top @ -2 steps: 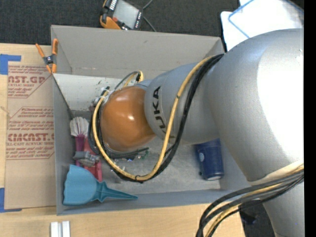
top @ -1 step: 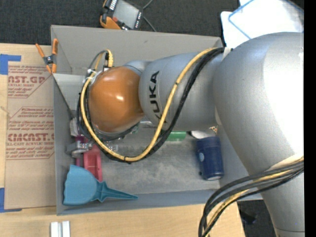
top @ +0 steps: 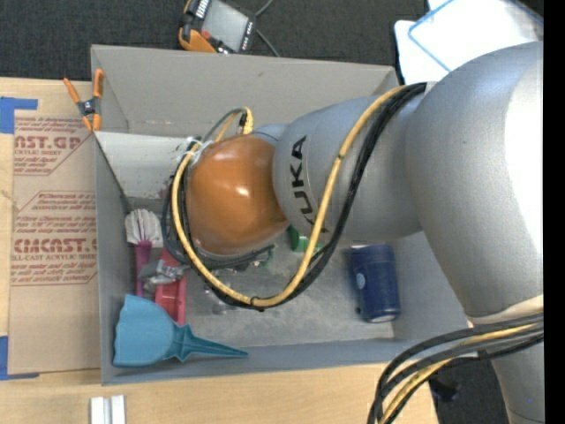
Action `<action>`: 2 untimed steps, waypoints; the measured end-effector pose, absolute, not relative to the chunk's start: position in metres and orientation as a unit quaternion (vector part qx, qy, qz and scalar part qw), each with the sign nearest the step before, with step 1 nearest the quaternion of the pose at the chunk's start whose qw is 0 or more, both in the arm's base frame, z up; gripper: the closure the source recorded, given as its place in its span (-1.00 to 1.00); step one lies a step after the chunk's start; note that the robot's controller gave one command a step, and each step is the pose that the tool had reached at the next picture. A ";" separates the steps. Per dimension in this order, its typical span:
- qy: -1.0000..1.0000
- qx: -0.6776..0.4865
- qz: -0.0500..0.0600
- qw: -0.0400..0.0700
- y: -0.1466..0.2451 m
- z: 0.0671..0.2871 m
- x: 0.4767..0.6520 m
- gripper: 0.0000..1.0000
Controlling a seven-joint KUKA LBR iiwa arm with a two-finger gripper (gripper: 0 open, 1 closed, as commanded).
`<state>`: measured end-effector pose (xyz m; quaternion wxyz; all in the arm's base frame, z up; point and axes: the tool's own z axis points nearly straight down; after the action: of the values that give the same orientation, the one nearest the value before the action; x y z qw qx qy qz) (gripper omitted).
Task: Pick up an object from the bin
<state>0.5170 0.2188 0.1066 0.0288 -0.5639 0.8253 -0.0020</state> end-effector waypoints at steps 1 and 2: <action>0.760 -0.649 -0.006 0.031 0.241 0.087 0.547 -1.00; 0.797 -0.604 -0.004 0.031 0.225 0.078 0.520 -1.00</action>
Offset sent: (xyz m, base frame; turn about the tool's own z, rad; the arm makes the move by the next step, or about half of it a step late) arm 0.0024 0.0049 -0.0294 -0.1009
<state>0.5202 0.2247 0.0780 0.0309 -0.6036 0.7967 -0.0038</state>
